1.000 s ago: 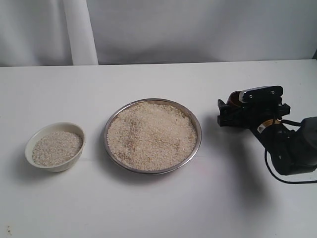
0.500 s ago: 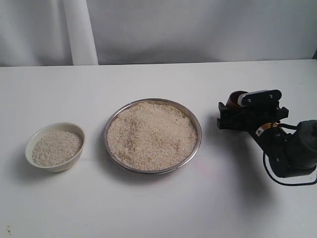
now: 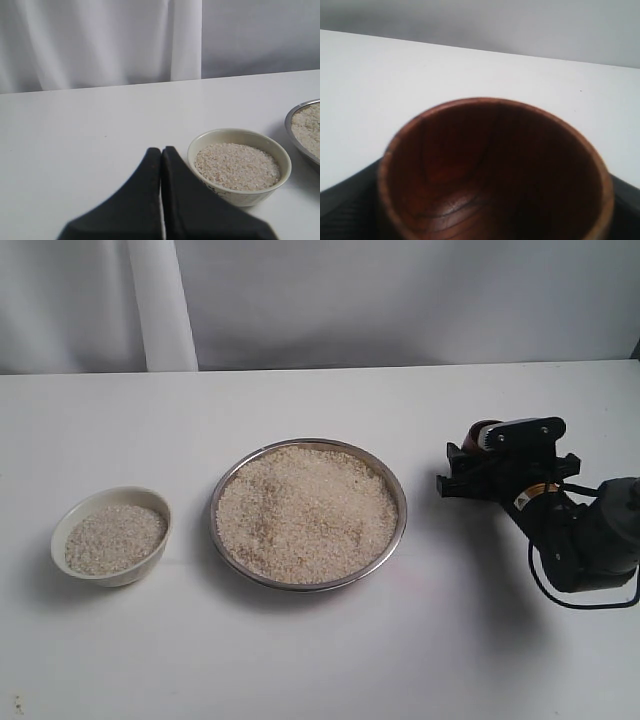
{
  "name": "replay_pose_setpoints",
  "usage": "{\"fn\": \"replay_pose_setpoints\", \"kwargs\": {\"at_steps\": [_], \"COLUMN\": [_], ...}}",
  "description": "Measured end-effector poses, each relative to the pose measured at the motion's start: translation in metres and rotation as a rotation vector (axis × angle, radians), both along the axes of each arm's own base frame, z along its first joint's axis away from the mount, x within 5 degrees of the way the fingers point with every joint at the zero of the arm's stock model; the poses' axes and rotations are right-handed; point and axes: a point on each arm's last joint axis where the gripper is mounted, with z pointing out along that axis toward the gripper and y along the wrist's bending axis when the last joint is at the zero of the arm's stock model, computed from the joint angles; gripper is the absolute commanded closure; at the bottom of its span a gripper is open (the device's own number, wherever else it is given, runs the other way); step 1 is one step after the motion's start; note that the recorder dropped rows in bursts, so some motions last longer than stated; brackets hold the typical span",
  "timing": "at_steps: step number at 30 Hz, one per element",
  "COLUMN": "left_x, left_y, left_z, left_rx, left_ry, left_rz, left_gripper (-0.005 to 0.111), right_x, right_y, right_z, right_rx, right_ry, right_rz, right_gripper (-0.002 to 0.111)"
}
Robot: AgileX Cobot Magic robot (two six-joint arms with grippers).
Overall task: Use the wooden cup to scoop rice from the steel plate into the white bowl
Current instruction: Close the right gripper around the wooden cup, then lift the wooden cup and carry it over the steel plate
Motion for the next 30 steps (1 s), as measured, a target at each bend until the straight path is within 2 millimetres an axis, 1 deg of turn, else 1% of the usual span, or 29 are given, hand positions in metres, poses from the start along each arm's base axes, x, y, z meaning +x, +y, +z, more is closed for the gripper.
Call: {"fn": "replay_pose_setpoints", "kwargs": {"at_steps": [5,13,15,16,20,23,25,30], "left_x": [0.0000,0.0000,0.0000,0.0000,0.0000,0.0000,0.0000,0.0000], "left_y": [0.0000,0.0000,0.0000,0.0000,0.0000,0.0000,0.0000,0.0000], "left_z": [0.0000,0.0000,0.0000,0.0000,0.0000,0.0000,0.0000,0.0000], "left_rx": [0.000,0.000,0.000,0.000,0.000,0.000,0.000,0.000], "left_ry": [0.000,0.000,0.000,0.000,0.000,0.000,0.000,0.000], "left_rz": [0.000,0.000,0.000,0.000,0.000,0.000,0.000,0.000], "left_gripper": [0.107,0.107,0.107,0.107,0.107,0.107,0.107,0.107], "right_x": [0.0004,0.0004,0.0004,0.0004,0.0004,0.0003,0.0003,0.0006], "right_y": [0.0001,-0.0001,-0.0001,-0.0001,-0.0001,-0.0001,-0.0001,0.0020], "right_z": [0.0003,0.0003,0.0003,0.0003,0.0003,-0.0001,-0.0001,0.0077], "right_rx": [0.045,0.053,0.055,0.055,0.040,0.004,-0.023,-0.066], "right_ry": [0.005,0.006,0.006,0.006,0.004,0.003,-0.001,0.039], "right_rz": [-0.012,-0.016,-0.017,-0.017,-0.013,-0.003,0.005,0.039], "right_gripper": [0.072,0.073,0.075,0.079,0.097,0.105,0.108,0.108]}}
